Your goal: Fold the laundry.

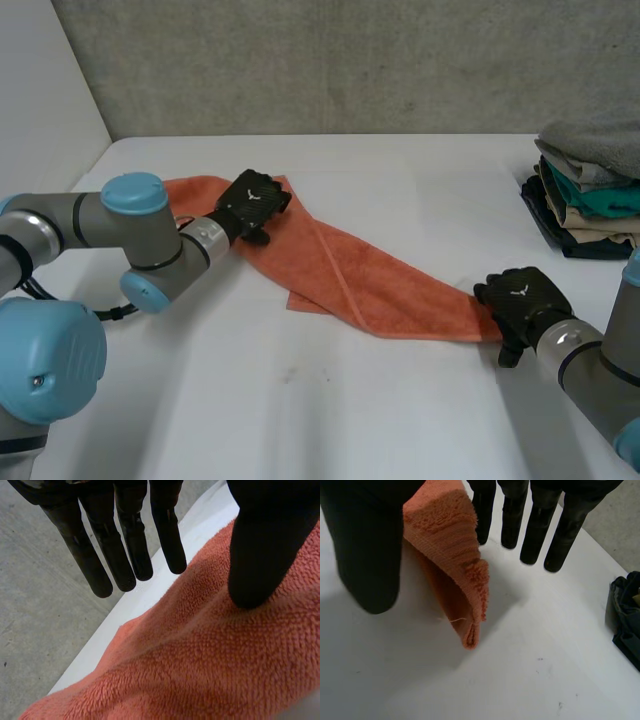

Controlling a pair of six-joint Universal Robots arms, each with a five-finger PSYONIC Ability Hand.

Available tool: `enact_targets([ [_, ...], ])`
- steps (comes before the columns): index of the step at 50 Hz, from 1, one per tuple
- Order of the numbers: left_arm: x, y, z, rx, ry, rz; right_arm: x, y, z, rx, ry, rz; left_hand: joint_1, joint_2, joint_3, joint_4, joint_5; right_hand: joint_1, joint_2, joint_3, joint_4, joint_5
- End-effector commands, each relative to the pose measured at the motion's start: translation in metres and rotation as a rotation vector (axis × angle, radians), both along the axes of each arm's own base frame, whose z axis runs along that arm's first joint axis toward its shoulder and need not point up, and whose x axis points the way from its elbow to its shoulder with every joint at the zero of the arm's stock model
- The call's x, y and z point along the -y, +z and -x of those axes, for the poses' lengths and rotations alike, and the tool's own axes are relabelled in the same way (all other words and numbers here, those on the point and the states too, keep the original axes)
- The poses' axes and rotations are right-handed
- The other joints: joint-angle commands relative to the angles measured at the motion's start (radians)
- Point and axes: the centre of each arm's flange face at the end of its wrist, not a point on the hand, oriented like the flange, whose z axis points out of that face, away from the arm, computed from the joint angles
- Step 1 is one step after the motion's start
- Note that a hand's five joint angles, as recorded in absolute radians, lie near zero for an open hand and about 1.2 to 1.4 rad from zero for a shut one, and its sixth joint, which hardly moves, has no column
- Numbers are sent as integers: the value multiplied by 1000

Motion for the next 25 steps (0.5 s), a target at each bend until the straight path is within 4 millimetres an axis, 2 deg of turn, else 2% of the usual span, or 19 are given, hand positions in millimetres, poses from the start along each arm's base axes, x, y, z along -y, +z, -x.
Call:
enact_targets([
  [1, 0, -7, -2, 37, 12, 14, 3, 1, -2, 12, 9, 36, 389, 406, 407, 411, 420, 654, 599, 594, 597, 611],
  [4, 0, -12, -3, 67, 29, 28, 4, 2, -3, 16, 12, 46, 603, 620, 622, 626, 635, 988, 934, 929, 932, 946],
  [8, 1, -16, -6, 107, 52, 50, 5, 4, -4, 17, 12, 57, 621, 638, 639, 644, 652, 994, 939, 935, 938, 952],
  [11, 2, -11, -9, 126, 89, 78, 9, 8, -5, 23, 13, 76, 621, 638, 639, 644, 652, 994, 939, 935, 938, 952],
  [17, 16, 25, -15, 84, 184, 185, 18, 20, -9, 34, 20, 127, 621, 638, 639, 644, 652, 994, 939, 935, 938, 952],
  [19, 16, 29, -15, 72, 183, 194, 18, 25, -10, 33, 18, 136, 621, 638, 639, 644, 652, 994, 939, 935, 938, 952],
  [20, 14, 29, -15, 65, 179, 181, 18, 29, -10, 33, 15, 147, 145, 162, 163, 167, 176, 994, 939, 935, 938, 952],
  [21, 12, 27, -16, 65, 174, 168, 16, 32, -10, 33, 16, 155, -197, -180, -179, -175, -166, 994, 939, 935, 938, 952],
  [22, 10, 24, -17, 71, 165, 151, 14, 37, -10, 36, 17, 167, -372, -355, -354, -349, -341, 994, 939, 935, 938, 952],
  [23, 7, 22, -18, 75, 155, 136, 11, 47, -9, 47, 20, 192, -362, -345, -344, -340, -331, 994, 939, 935, 938, 952],
  [25, 0, 12, -20, 88, 127, 95, 8, 54, -5, 51, 11, 211, -362, -345, -344, -339, -331, 994, 939, 935, 938, 952],
])
